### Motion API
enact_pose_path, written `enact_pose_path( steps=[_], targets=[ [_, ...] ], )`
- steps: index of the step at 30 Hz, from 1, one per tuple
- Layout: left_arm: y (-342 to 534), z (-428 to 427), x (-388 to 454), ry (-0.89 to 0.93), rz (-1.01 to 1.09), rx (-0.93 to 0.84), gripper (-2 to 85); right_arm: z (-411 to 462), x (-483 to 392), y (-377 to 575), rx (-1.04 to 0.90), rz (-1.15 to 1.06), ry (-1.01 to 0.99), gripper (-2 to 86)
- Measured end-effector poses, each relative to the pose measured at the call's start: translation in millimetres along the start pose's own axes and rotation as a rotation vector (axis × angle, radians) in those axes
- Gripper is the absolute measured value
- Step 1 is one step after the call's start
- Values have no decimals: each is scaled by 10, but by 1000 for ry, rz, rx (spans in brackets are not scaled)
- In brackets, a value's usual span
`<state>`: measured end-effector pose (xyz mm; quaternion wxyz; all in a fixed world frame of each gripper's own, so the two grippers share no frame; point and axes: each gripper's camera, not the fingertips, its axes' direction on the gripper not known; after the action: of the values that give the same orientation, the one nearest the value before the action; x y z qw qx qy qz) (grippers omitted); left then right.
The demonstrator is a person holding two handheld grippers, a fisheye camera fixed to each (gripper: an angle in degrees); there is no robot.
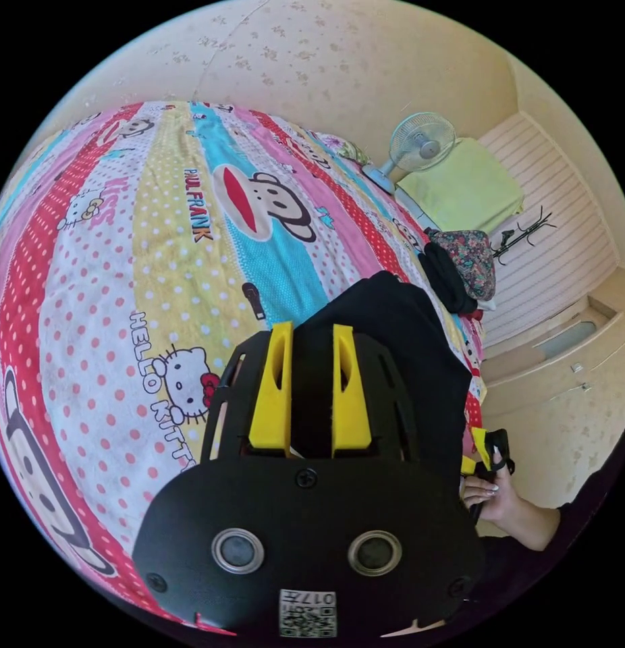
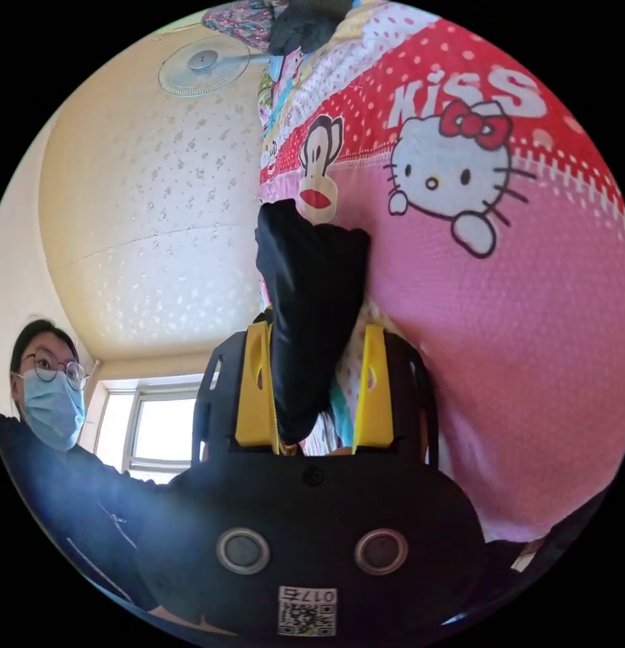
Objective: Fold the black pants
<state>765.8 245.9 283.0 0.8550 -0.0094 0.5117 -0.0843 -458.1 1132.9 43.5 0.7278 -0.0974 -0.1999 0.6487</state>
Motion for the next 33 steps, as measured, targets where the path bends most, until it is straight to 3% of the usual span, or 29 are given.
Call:
enact_pose_path(
  steps=[10, 14, 16, 18, 23, 28, 33],
  targets=[
    [397, -276, -116, 0, -62, 81, 99, 277, 26, -365, 47, 95, -21, 162],
    [1159, -900, 170, 2, -88, 256, 104, 198, 126, -401, 64, 192, -115, 136],
    [1614, -1101, 267, 58, -169, 292, 138, 180, 128, -381, 95, 265, -133, 129],
    [2261, -1239, 339, 158, -392, 315, 198, 169, 89, -353, 130, 337, -133, 124],
    [3329, -1186, 420, 342, -863, 317, 235, 146, -167, -395, 174, 485, -115, 113],
    [3524, -899, 407, 448, -941, 244, 252, 117, -364, -460, 172, 546, -155, 111],
    [3334, -425, 172, 674, -1105, 371, 232, 62, -476, -626, 94, 507, -104, 108]
  ],
)
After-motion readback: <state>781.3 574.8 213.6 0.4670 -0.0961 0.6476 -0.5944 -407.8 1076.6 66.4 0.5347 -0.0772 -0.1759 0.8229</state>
